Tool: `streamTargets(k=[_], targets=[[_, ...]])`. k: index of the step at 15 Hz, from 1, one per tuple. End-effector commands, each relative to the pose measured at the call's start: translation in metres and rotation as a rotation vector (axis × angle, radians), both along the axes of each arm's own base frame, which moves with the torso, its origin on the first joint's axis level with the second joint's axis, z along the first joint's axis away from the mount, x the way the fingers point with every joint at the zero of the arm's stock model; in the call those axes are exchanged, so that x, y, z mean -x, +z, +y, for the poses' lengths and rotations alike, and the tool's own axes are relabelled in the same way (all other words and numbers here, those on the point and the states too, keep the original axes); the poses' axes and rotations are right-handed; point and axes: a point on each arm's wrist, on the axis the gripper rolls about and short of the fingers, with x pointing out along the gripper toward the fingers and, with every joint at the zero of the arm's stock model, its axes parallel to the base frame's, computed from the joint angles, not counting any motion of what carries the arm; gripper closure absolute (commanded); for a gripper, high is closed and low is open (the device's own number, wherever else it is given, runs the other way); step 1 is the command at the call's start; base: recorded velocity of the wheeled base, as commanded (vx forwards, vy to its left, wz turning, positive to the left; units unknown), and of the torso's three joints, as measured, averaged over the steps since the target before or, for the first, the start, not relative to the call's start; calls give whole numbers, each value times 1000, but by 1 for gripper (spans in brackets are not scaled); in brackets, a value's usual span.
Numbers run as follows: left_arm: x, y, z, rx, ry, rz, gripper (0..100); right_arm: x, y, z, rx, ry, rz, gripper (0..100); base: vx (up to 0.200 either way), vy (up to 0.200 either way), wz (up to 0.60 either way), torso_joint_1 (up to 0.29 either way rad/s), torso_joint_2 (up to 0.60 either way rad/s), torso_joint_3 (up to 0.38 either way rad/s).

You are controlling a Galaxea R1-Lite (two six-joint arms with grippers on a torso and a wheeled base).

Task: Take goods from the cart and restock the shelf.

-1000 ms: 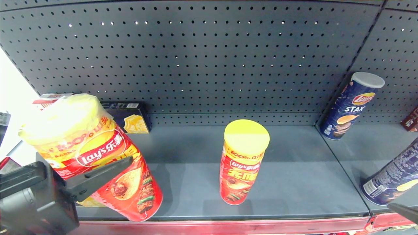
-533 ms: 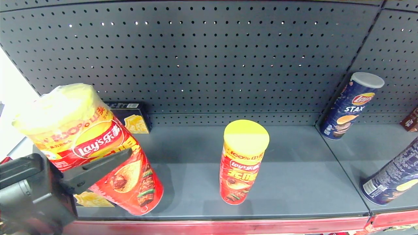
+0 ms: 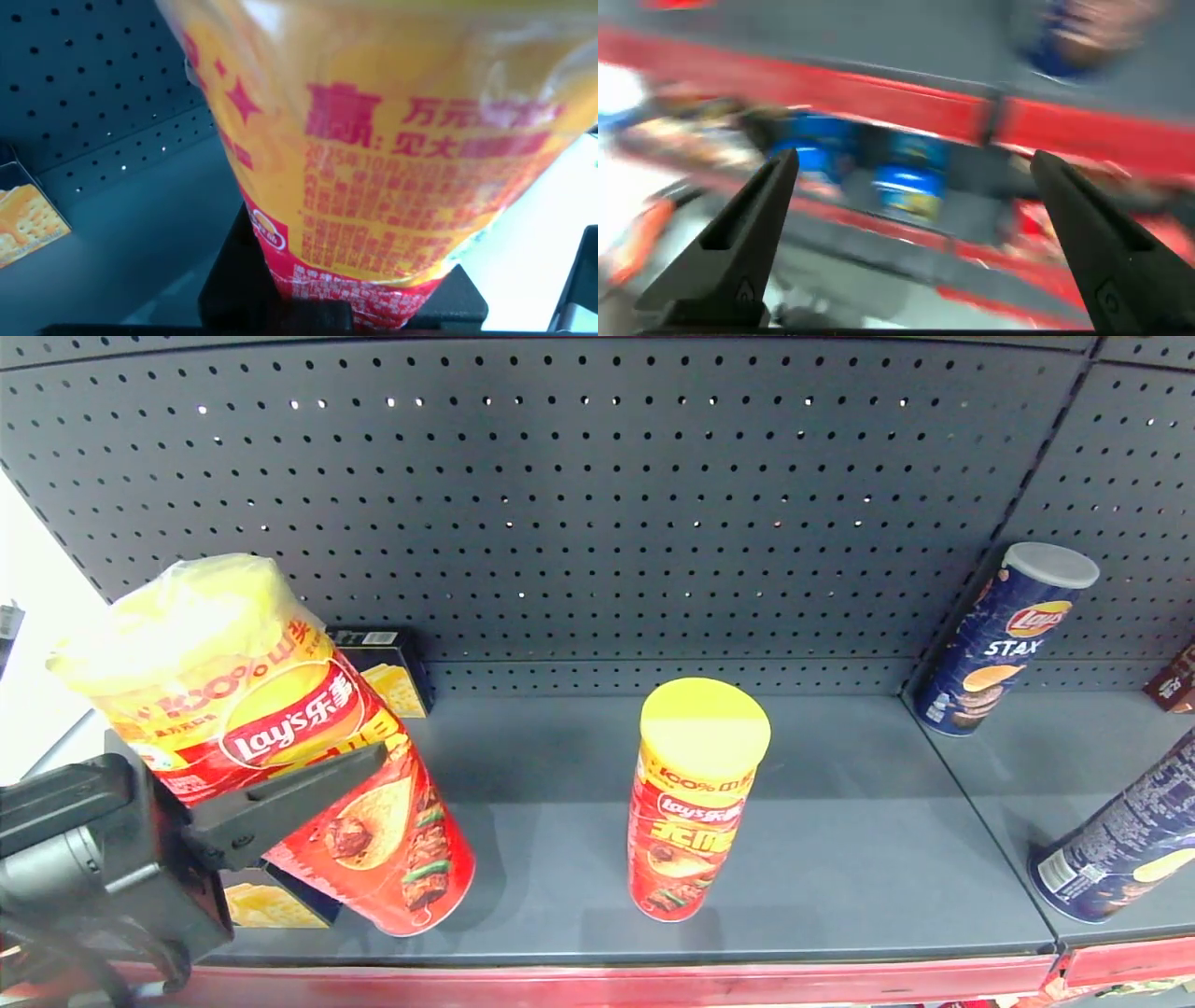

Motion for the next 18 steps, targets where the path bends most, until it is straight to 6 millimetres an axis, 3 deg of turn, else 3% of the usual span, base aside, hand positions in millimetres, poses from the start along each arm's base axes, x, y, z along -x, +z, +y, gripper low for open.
streamTargets(k=[1,5,7,15,18], targets=[[-1,-1,0,-2,0,2,100,7,-1,4,-11,-363,-89,0,0,0,0,0,0,0],[-2,-1,-2,-4,-8,4,100,8,-1,4,2,-344,-101,0,0,0,0,0,0,0],[-1,1,-3,-2,-15,-2,100,11,-2,2,-9,-242,-145,0,0,0,0,0,0,0],[2,1,-9,-7,-58,-3,100,15,-3,2,-18,-288,-189,0,0,0,0,0,0,0],[1,13,-10,4,-58,-26,100,15,-3,2,-18,-288,-189,0,0,0,0,0,0,0]])
